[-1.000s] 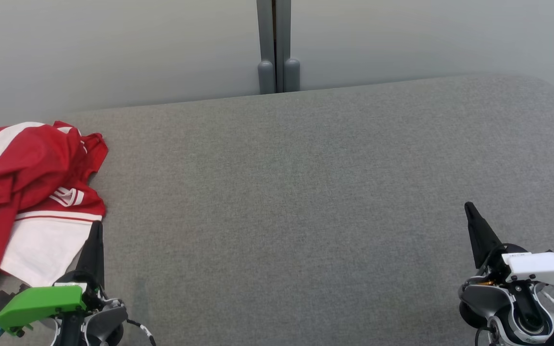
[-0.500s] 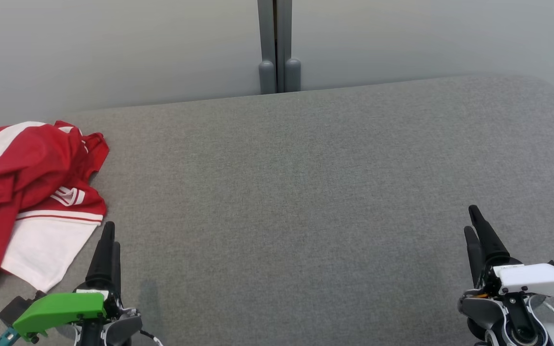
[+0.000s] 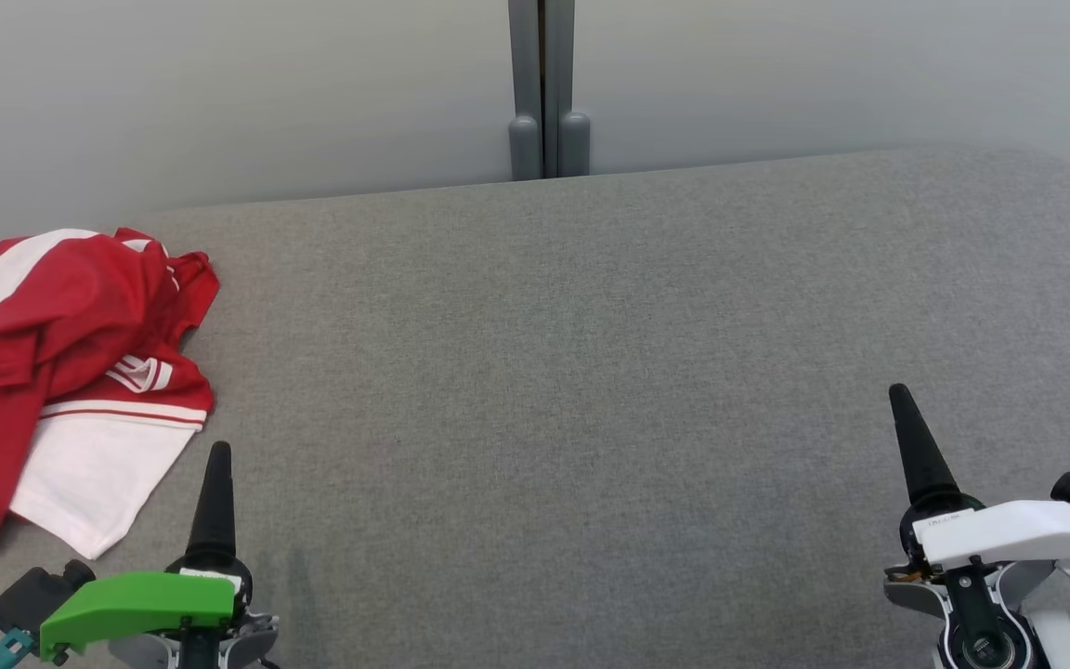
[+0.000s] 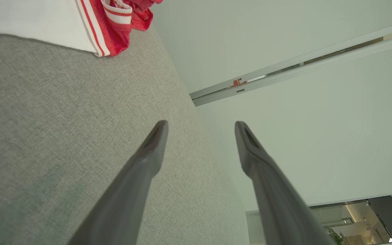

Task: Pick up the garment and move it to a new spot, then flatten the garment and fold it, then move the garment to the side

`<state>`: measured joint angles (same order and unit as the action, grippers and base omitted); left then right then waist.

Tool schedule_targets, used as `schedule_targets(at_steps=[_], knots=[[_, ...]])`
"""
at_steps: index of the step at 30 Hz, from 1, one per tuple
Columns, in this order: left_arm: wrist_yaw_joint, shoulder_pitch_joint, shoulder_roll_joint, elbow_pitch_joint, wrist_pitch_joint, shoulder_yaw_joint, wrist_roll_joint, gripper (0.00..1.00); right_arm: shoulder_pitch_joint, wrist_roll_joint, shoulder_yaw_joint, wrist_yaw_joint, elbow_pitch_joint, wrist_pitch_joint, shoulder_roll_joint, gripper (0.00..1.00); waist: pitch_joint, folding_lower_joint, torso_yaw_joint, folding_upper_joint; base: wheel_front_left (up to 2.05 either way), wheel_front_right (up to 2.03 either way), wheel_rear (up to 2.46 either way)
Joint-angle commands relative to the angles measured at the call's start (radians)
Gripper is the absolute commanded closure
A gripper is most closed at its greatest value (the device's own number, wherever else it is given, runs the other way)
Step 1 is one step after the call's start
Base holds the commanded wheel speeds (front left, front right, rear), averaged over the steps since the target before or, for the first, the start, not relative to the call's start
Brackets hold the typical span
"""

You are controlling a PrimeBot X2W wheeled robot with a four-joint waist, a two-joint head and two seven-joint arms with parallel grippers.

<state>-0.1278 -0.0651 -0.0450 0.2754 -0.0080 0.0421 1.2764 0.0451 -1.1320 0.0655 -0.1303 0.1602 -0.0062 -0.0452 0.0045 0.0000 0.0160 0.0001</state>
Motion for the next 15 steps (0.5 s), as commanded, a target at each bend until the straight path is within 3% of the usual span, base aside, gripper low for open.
schedule_targets(at_steps=[1,15], knots=[[-0.002,-0.002,-0.006,-0.015,-0.011,0.004,-0.052,0.00,0.005,0.054,-0.006,0.000,-0.028,-0.012,-0.010,0.00,0.000,0.0000,0.001,-0.0001,0.00,0.00,0.00],[-0.002,0.024,-0.006,-0.041,-0.061,-0.017,-0.357,0.00,-0.004,0.331,-0.014,0.000,-0.048,-0.063,-0.030,0.00,-0.002,0.0000,0.007,-0.0001,0.00,0.00,0.00]])
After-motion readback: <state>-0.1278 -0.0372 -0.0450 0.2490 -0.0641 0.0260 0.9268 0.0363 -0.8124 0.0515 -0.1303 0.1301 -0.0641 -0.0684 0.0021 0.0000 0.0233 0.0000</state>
